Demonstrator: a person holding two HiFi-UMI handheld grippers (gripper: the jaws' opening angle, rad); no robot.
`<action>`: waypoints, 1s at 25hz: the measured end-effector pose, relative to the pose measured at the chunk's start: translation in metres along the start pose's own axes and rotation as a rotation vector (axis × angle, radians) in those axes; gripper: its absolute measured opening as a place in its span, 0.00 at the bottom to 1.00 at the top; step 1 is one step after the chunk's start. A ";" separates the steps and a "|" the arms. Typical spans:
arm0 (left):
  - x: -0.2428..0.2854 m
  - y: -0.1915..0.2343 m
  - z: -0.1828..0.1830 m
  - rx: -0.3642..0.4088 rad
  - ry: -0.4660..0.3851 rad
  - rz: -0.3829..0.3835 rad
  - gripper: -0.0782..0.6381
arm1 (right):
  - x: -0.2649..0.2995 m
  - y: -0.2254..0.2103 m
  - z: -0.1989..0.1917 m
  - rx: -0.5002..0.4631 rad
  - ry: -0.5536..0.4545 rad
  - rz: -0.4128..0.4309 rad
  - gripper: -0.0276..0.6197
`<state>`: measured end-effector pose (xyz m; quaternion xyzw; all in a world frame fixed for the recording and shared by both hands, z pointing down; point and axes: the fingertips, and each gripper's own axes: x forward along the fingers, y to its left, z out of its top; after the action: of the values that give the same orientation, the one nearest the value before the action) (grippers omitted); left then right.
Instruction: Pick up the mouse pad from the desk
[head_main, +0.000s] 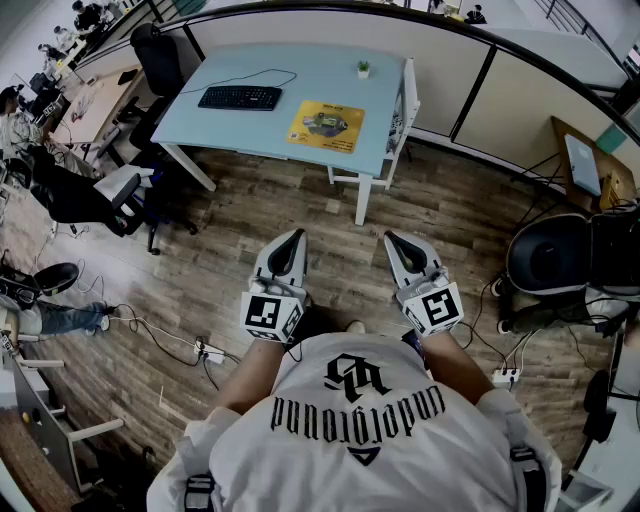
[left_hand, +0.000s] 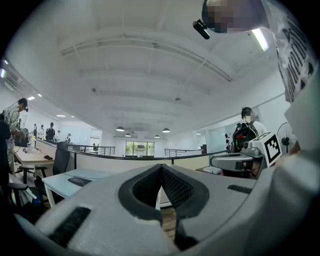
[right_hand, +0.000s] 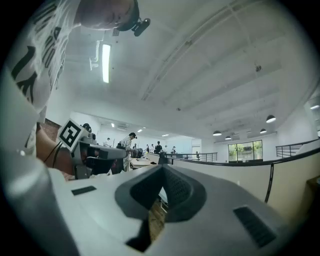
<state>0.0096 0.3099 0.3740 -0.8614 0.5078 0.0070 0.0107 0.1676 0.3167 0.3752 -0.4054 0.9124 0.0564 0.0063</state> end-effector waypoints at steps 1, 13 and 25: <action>-0.001 0.000 0.001 0.000 -0.001 0.000 0.12 | 0.001 0.001 0.001 -0.001 -0.001 0.001 0.05; -0.001 0.004 0.004 0.007 -0.005 0.000 0.12 | 0.004 -0.003 0.006 -0.013 -0.016 0.009 0.05; 0.007 0.007 -0.002 -0.010 0.010 -0.016 0.12 | 0.016 -0.006 -0.003 -0.002 0.021 0.007 0.21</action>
<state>0.0067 0.3000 0.3755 -0.8656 0.5007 0.0052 0.0041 0.1611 0.3009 0.3772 -0.4027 0.9138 0.0533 -0.0040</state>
